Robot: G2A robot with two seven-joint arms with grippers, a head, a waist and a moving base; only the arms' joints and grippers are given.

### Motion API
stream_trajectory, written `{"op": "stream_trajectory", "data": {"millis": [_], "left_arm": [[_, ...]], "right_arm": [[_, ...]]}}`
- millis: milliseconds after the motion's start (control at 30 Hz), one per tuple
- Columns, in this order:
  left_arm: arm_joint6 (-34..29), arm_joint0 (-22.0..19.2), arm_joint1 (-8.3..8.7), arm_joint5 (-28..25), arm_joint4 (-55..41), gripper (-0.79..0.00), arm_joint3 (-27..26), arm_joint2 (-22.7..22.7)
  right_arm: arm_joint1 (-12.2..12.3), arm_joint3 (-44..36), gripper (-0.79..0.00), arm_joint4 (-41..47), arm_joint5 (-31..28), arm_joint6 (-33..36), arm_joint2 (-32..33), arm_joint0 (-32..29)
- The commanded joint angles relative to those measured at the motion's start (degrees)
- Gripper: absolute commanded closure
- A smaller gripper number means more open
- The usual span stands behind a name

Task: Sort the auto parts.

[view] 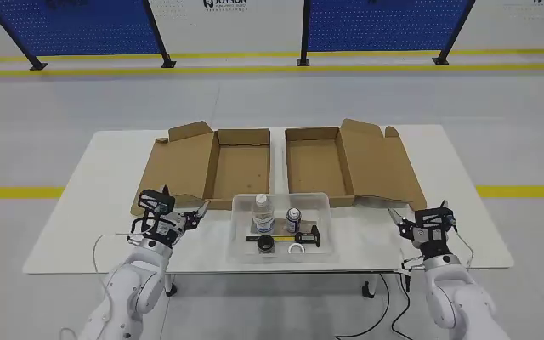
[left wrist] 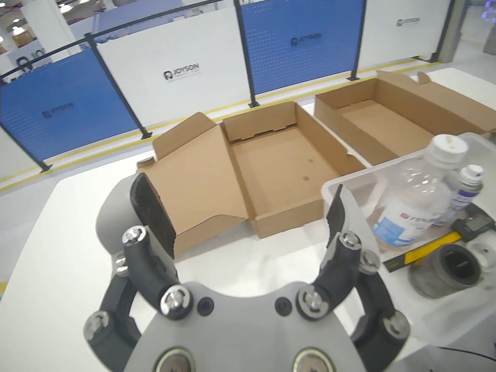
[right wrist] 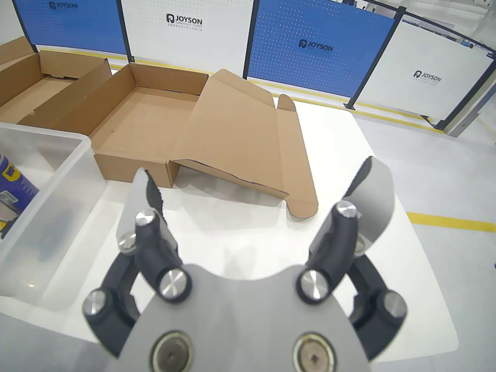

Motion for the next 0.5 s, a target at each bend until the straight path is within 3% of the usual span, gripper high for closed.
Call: {"op": "stream_trajectory", "data": {"millis": [0,467], "left_arm": [[-1.0,-1.7,-0.16,-1.5,-0.2,-0.785,-0.1,2.1],[-7.0,-11.4,-1.68,-6.9,-0.2,-0.785,5.4,14.8]], "right_arm": [[0.0,0.0,-0.785,0.0,0.0,0.0,0.0,0.0],[0.0,0.0,-0.785,0.0,0.0,0.0,0.0,0.0]]}}
